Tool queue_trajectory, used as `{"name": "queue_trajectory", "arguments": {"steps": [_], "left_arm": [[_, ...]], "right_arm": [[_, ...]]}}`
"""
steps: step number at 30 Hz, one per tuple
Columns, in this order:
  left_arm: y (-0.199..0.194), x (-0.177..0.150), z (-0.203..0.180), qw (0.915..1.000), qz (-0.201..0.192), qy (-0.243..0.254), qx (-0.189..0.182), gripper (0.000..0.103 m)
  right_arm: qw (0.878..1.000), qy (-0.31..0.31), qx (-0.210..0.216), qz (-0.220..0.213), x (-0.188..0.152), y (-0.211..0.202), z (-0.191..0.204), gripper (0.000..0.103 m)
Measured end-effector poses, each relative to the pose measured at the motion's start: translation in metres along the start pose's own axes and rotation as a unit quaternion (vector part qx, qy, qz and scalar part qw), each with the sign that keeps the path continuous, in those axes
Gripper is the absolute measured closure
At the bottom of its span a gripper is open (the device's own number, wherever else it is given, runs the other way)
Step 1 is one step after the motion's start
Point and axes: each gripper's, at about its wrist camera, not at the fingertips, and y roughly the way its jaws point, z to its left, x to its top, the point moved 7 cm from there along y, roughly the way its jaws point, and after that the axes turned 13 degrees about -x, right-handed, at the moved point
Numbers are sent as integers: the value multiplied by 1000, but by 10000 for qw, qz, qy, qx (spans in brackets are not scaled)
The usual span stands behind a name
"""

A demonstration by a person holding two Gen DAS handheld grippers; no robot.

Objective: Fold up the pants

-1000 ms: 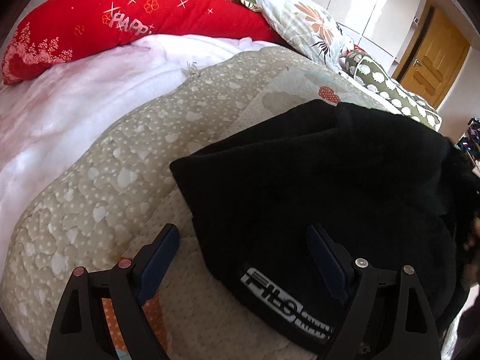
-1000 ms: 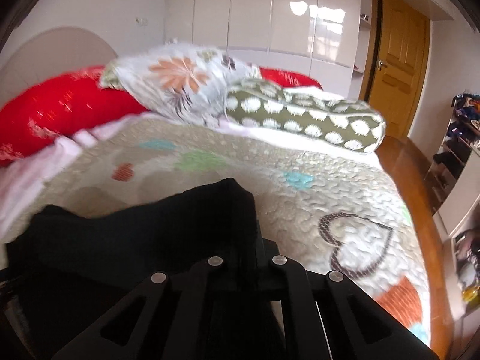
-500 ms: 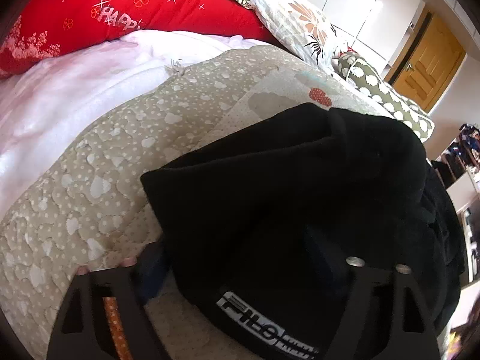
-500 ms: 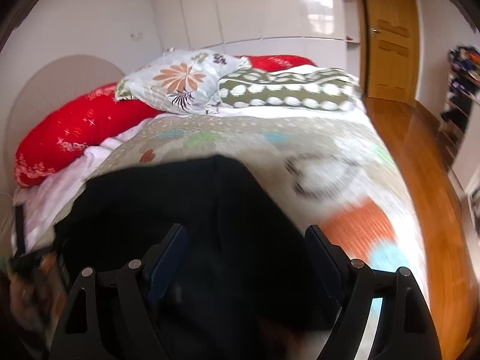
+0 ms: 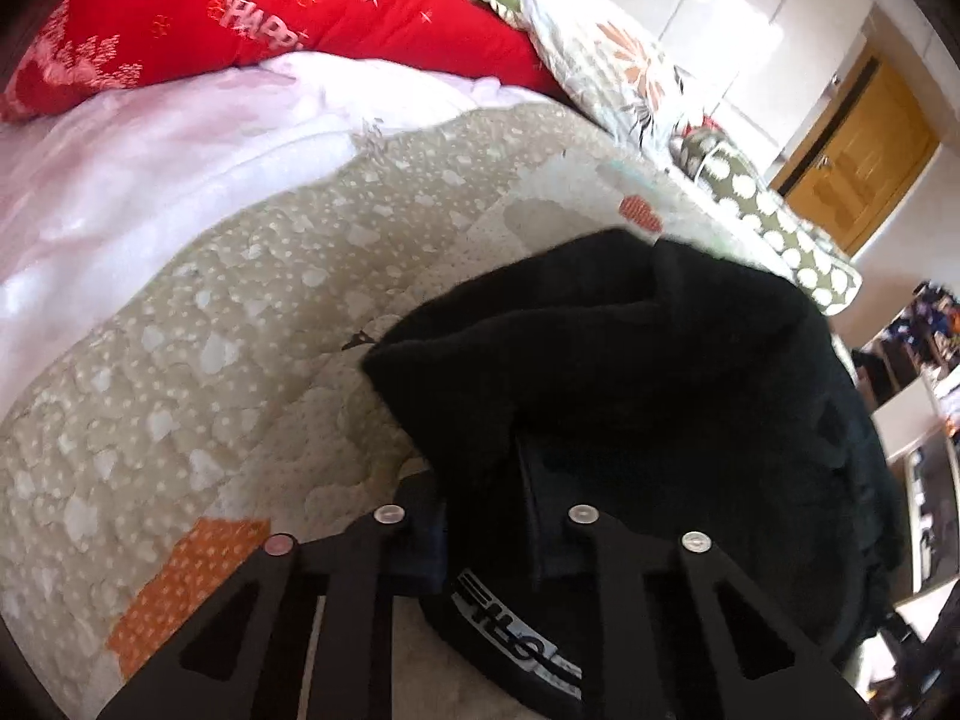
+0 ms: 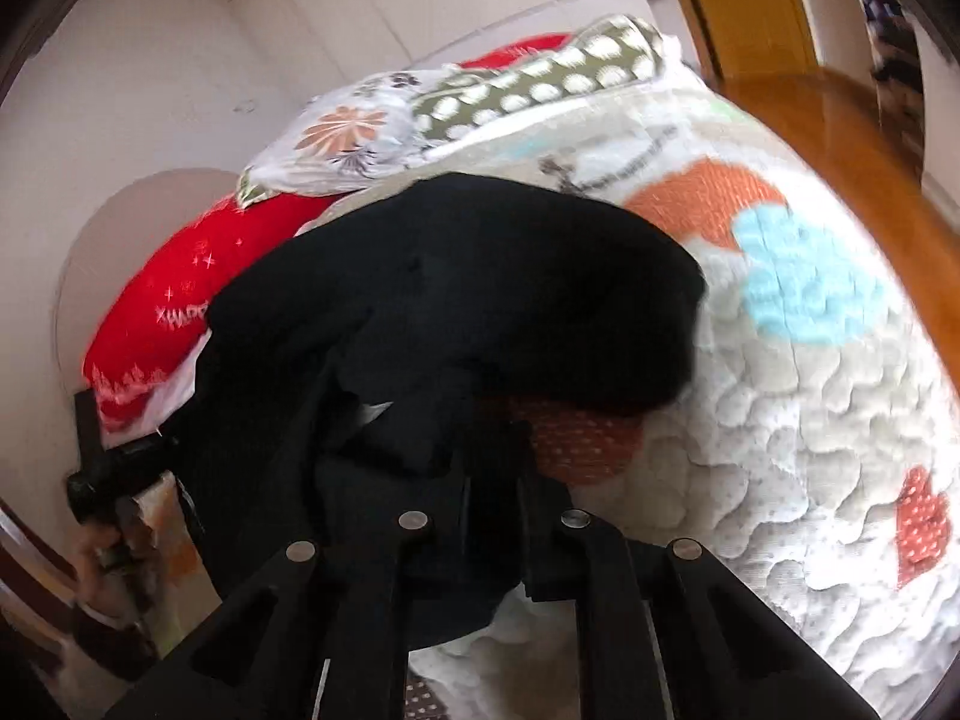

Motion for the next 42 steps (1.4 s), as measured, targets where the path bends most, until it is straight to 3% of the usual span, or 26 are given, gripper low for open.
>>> {"name": "queue_trajectory", "arguments": {"steps": [3,7,9,11,12,14,16,18,23,25,26,27,28,30,33,36,39,40,42], "left_arm": [[-28,-2,-9,9998,-174,79,-59,89],[-73,-17,-18,9991,-253,61,-349,89],[-98,-34,-19,9989,-293,239,-288,89],[-112,-54,-12,9989,-215,406,-65,89],[-115,-63,-7,9989,-130,441,44,89],[-113,-83,11,9989,134,390,222,89],[-112,-95,25,9992,278,202,221,88],[-115,-98,28,9994,249,154,199,88],[-114,-96,17,9982,174,350,449,88],[-112,-98,17,9982,166,305,485,88],[-112,-100,16,9984,172,266,465,88],[-111,-101,15,9986,182,242,436,88],[-113,-100,12,9987,181,258,404,88],[-121,-98,5,9988,129,357,316,88],[-126,-102,3,9987,137,393,297,83],[-116,-109,26,9982,313,108,508,64],[-124,-109,31,9987,320,-137,366,52],[-130,-106,30,9986,284,-58,441,46],[-142,-99,24,9982,141,135,563,45]], "right_arm": [[9997,67,3,-251,2,-30,-2,92],[9959,99,-211,-877,3,-106,-18,92],[9942,2,-391,-1004,-1,-132,-24,91],[9947,-303,-647,-739,-16,-141,-27,79],[9950,-408,-764,-491,-25,-137,-32,60],[9920,-264,-1225,-153,-45,-126,-60,40],[9890,392,-1423,43,-59,-119,-94,40],[9885,870,-1234,116,-67,-111,-110,40],[9935,574,-979,28,-70,-83,-86,44],[9958,427,-797,168,-75,-64,-69,59],[9962,310,-798,156,-74,-56,-61,76],[9966,193,-794,95,-74,-55,-53,87],[9972,154,-726,41,-74,-57,-49,92],[9974,201,-680,-90,-69,-72,-54,92],[9947,239,-987,-182,-65,-92,-74,94],[9915,111,-1296,105,-74,-78,-80,97],[9879,-43,-1536,198,-78,-69,-77,93],[9876,-1,-1557,210,-74,-72,-77,90],[9880,117,-1533,118,-62,-79,-76,64]]}}
